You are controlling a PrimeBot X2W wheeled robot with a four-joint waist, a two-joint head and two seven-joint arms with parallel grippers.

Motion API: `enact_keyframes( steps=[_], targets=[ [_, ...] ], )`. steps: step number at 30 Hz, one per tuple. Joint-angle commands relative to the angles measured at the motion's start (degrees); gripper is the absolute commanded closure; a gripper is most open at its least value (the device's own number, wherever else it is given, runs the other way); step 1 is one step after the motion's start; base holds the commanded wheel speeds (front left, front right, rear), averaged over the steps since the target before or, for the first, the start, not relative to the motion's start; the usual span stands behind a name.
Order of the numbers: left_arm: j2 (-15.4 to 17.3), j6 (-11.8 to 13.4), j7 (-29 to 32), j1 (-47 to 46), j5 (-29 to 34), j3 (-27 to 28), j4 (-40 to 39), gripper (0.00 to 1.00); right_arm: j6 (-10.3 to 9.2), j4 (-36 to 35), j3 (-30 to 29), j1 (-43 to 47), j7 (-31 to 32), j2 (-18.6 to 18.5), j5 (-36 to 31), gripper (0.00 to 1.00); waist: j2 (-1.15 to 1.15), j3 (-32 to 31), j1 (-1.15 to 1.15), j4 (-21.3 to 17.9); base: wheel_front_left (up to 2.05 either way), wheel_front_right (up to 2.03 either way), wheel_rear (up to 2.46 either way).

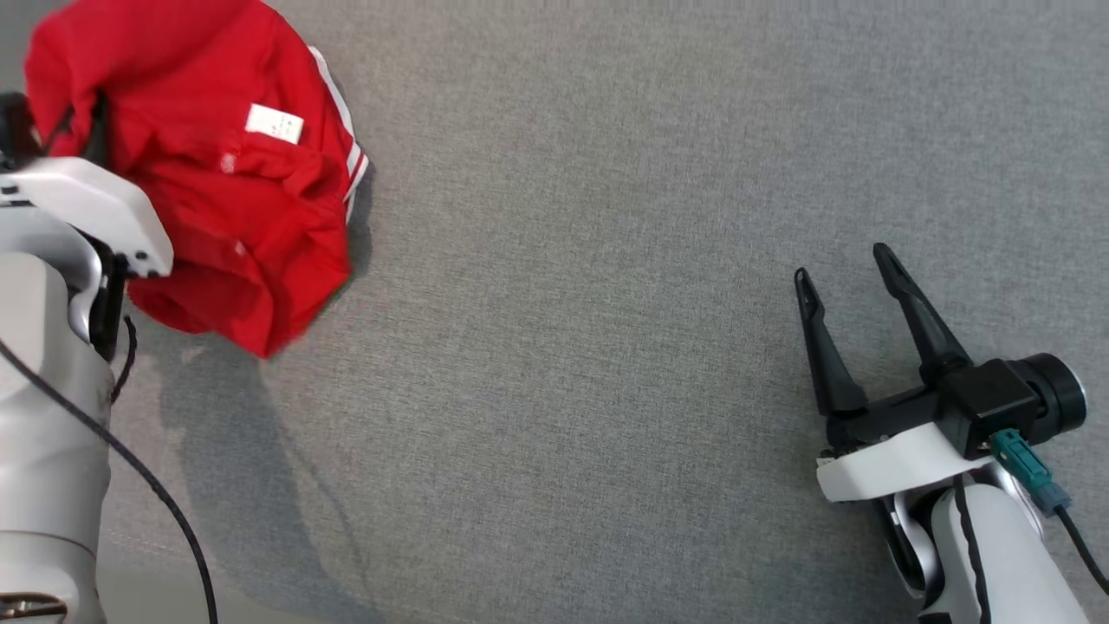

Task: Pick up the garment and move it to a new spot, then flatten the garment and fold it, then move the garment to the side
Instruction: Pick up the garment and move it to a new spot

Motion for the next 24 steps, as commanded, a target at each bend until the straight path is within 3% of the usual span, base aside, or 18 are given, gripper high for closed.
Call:
enact_keyframes(
  steps=[1,6,13,18,24],
  targets=[
    [0.3,0.0,-1.4,-1.2,-0.5,0.4,-0.7,1.0,-0.02,0.3,-0.1,0.2,-0.1,-0.2,0.3,0.0,0.0,-1.2,0.0,0.3,0.0,0.0,0.0],
    [0.2,-0.7,-6.4,-1.9,-3.2,2.7,-6.2,1.0,-0.02,1.1,0.3,1.1,-0.1,0.0,1.7,0.0,0.0,-5.2,0.0,0.5,0.0,0.0,0.0],
    [-0.3,-0.8,-7.4,-0.7,-5.5,5.5,-22.0,1.0,-0.02,1.5,1.4,1.8,-0.1,0.0,5.4,0.0,0.0,-10.4,0.0,-0.6,0.0,0.0,0.0],
    [-3.3,-2.3,-7.3,1.9,-8.0,5.0,-35.3,1.0,-0.02,1.5,1.4,2.4,-0.1,-0.1,7.3,0.0,0.0,-12.8,0.0,-2.6,0.0,0.0,0.0],
    [-7.1,-2.4,-2.1,5.0,-9.4,1.3,-44.4,1.0,-0.02,1.1,1.0,1.8,-0.1,-0.1,8.9,0.0,0.0,-14.0,0.0,-7.9,0.0,0.0,0.0]
  ],
)
